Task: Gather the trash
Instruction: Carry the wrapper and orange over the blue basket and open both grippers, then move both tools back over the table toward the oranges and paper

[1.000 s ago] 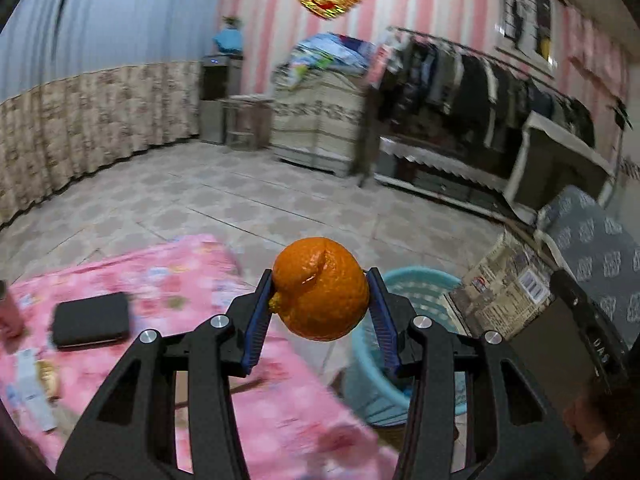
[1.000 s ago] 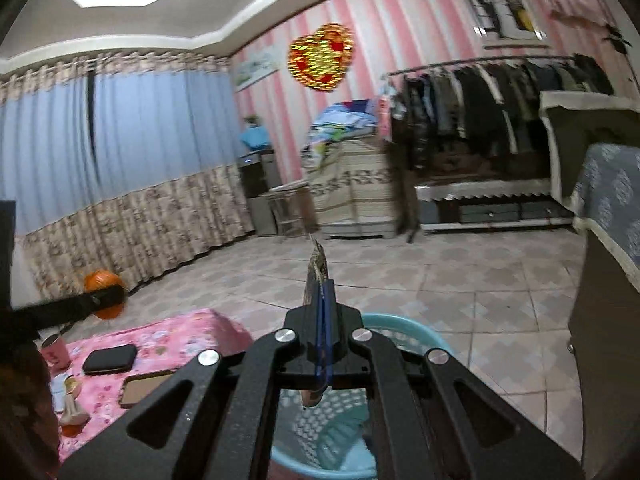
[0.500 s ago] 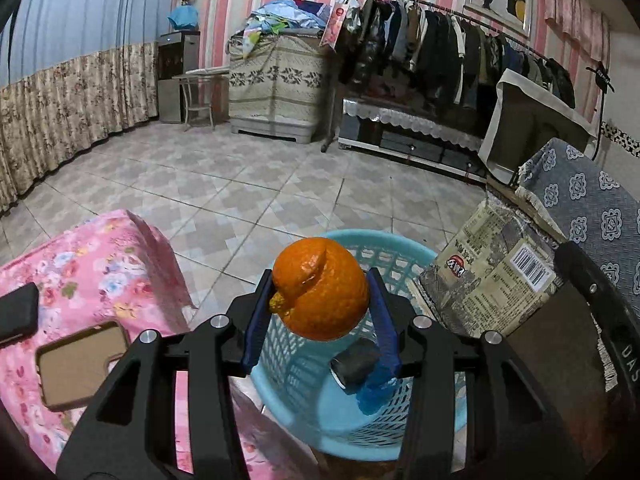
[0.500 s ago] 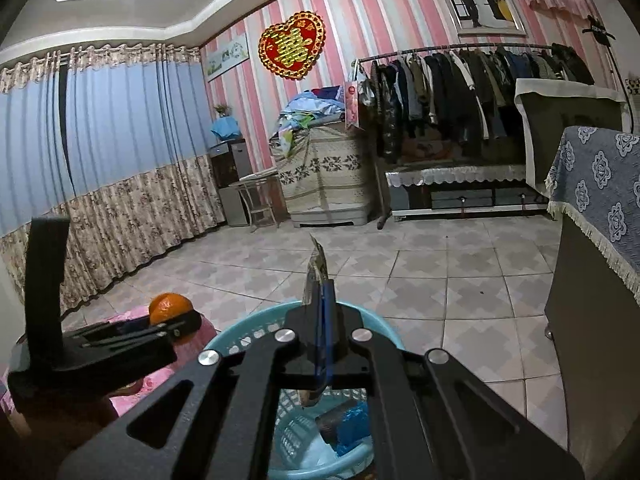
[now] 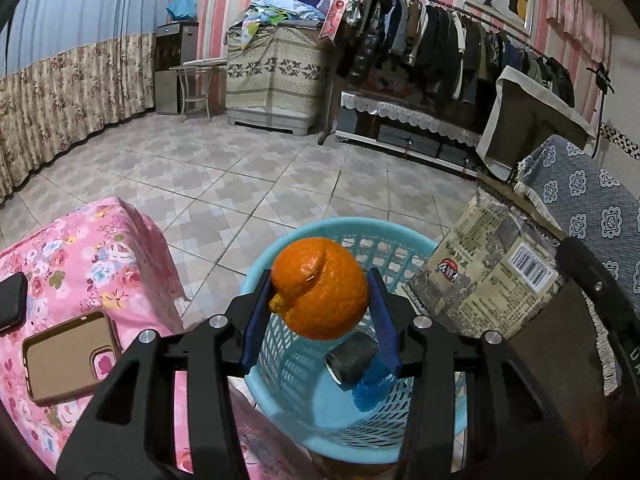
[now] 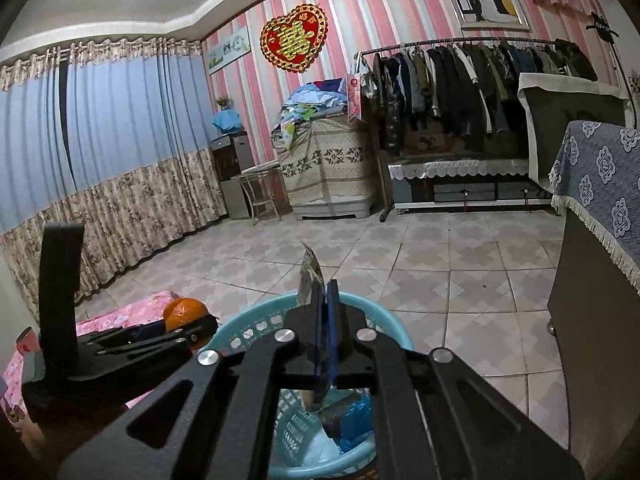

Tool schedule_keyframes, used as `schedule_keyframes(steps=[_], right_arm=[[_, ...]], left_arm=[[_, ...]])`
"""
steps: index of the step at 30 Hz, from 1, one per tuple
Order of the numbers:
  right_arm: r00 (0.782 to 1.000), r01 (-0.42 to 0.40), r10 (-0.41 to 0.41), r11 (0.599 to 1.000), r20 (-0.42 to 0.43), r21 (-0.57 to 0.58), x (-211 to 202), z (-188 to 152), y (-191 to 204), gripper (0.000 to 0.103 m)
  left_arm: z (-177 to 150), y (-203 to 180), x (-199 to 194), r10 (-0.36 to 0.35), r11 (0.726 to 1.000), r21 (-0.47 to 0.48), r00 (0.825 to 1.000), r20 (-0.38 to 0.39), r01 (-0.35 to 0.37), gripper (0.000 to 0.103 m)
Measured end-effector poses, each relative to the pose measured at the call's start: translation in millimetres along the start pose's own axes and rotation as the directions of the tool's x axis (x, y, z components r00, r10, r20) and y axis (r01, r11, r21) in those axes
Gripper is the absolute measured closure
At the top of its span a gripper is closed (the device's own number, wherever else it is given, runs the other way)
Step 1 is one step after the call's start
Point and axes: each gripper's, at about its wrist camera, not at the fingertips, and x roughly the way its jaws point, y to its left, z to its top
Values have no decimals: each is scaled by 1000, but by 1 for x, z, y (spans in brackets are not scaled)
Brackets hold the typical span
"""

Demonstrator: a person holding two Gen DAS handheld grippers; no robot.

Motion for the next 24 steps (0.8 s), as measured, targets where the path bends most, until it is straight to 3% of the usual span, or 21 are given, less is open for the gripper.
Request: schedule_keyframes(steps=[10, 15, 16, 17, 18, 19, 24], right_arm=[[999, 31, -31, 1000, -33, 7, 3, -1, -3, 98], [998, 38, -37, 999, -56, 21, 7, -2, -6, 98], [998, 38, -37, 999, -55, 22, 8, -3, -6, 87], [998, 42, -40, 999, -51, 25, 7, -3, -6, 56], [998, 39, -38, 999, -45, 31, 7, -3, -6, 40], [999, 29, -28, 999, -28, 44, 4, -3, -6, 37], [1000, 26, -25, 999, -18, 36, 2, -2, -1, 37]], left_arm=[[-7, 0, 5, 3, 1000, -5, 1000, -1, -3, 44], [-4, 2, 2, 3, 1000, -13, 1000, 3, -3, 44], [-4, 2, 2, 6, 1000, -12, 1000, 4, -6, 44], [-3, 2, 2, 8, 1000, -12, 1000, 4, -7, 44], [-2, 3, 1, 8, 1000, -13, 1000, 5, -8, 44], [-1, 4, 1, 9, 1000, -15, 1000, 7, -9, 44], [-1, 6, -4, 15, 1000, -16, 1000, 14, -15, 44]])
